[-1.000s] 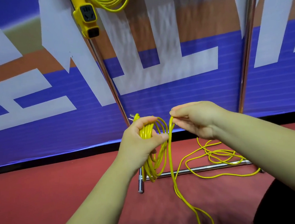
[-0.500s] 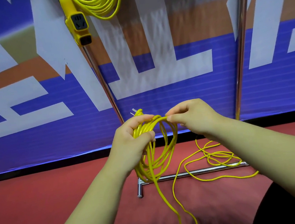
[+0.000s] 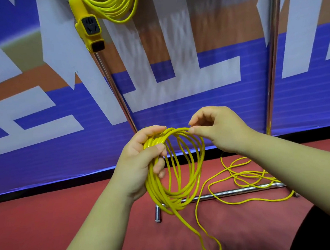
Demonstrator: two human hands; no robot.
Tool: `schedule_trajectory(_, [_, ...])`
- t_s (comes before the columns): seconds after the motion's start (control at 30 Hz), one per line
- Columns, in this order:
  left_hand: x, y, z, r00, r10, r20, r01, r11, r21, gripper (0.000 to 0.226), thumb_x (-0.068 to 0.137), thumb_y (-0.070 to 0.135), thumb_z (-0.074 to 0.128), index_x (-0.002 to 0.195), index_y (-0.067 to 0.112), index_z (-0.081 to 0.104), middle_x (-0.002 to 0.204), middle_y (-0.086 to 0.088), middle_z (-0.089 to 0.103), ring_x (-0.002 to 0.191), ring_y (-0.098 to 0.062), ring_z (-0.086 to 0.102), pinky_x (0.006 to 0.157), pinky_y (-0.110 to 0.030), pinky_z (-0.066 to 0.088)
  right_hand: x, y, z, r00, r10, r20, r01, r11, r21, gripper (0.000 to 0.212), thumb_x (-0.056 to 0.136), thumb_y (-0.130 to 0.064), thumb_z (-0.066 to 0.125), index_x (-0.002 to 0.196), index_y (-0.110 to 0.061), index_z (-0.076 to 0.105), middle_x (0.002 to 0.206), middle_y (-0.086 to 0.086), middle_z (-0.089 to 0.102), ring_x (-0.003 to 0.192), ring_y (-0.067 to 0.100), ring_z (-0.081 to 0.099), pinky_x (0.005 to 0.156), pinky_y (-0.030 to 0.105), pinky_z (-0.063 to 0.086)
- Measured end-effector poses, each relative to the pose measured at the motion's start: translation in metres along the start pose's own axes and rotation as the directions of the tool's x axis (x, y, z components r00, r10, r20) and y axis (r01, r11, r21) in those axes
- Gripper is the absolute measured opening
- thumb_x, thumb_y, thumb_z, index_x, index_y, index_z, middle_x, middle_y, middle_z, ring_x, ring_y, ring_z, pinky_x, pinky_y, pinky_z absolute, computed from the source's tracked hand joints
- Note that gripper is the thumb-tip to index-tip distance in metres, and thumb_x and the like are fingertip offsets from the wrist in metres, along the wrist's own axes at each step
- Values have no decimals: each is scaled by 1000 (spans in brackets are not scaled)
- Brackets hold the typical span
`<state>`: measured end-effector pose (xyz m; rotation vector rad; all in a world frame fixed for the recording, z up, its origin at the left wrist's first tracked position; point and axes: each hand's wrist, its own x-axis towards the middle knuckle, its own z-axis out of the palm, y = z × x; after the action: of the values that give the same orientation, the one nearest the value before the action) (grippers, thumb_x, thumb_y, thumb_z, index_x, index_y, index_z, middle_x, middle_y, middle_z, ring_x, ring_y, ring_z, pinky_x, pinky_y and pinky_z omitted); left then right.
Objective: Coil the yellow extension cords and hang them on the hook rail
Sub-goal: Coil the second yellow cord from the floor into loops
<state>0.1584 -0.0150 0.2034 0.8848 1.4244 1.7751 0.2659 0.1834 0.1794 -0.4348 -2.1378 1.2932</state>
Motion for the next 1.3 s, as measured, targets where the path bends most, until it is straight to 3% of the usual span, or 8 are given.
schedule_trajectory(0.33, [-3,1,-12,994,-23,106,33,995,-97,35,72,6,74,106,16,73,74,-13,57,37,-8,39,36,-18,35,6,6,18,996,72,57,-76,993,85,15,79,-16,83,85,-18,69,70,-5,72,68,9,69,73,32,56])
schedule_trajectory(0.5, [-3,2,-8,998,-20,-59,18,999,-40,21,90,5,65,109,14,68,71,-9,58,47,-16,61,43,-27,54,5,12,32,997,68,-33,-69,997,-20,21,79,-23,83,78,-21,63,70,-4,68,66,10,64,70,32,53])
schedule_trajectory(0.63, [4,4,-11,958,73,-278,-95,993,-68,22,100,1,49,111,13,63,69,-4,55,42,-9,45,42,-23,45,-5,9,44,999,28,-46,-32,995,-94,34,79,-31,80,76,-18,49,65,-3,56,56,13,47,57,30,40])
schedule_trajectory(0.73, [8,8,-20,918,95,-385,-159,978,-137,23,102,0,47,112,14,62,70,-4,54,42,-6,37,40,-19,38,-17,6,56,986,40,165,-41,999,4,36,79,-29,80,75,-19,46,64,-3,52,56,10,41,58,30,39])
schedule_trajectory(0.9, [10,11,-30,880,100,-465,-230,945,-231,23,103,1,44,115,12,60,72,-4,52,44,-5,38,40,-17,37,-41,17,79,828,66,557,-186,969,163,34,82,-18,78,82,-19,44,82,10,68,73,19,57,73,43,49])
schedule_trajectory(1.03, [10,10,-38,854,87,-514,-256,929,-267,22,104,3,45,119,10,60,72,-3,53,47,-5,39,41,-17,38,-45,25,89,746,96,659,-179,982,59,31,89,-12,71,81,-19,41,78,-2,62,74,16,60,66,29,44])
schedule_trajectory(1.2, [11,11,-62,794,76,-604,-305,908,-288,22,104,3,44,115,11,62,75,-4,52,47,-5,40,43,-18,39,-41,41,90,693,166,701,-244,970,11,27,89,-20,66,82,-19,39,61,-7,57,84,25,63,70,41,39])
schedule_trajectory(1.3, [9,13,-81,743,62,-666,-338,894,-293,23,104,2,43,109,12,63,76,-5,51,47,-5,40,43,-18,38,-34,54,77,641,233,731,-267,961,-73,28,92,-15,65,83,-17,39,65,-8,66,83,21,65,71,34,43])
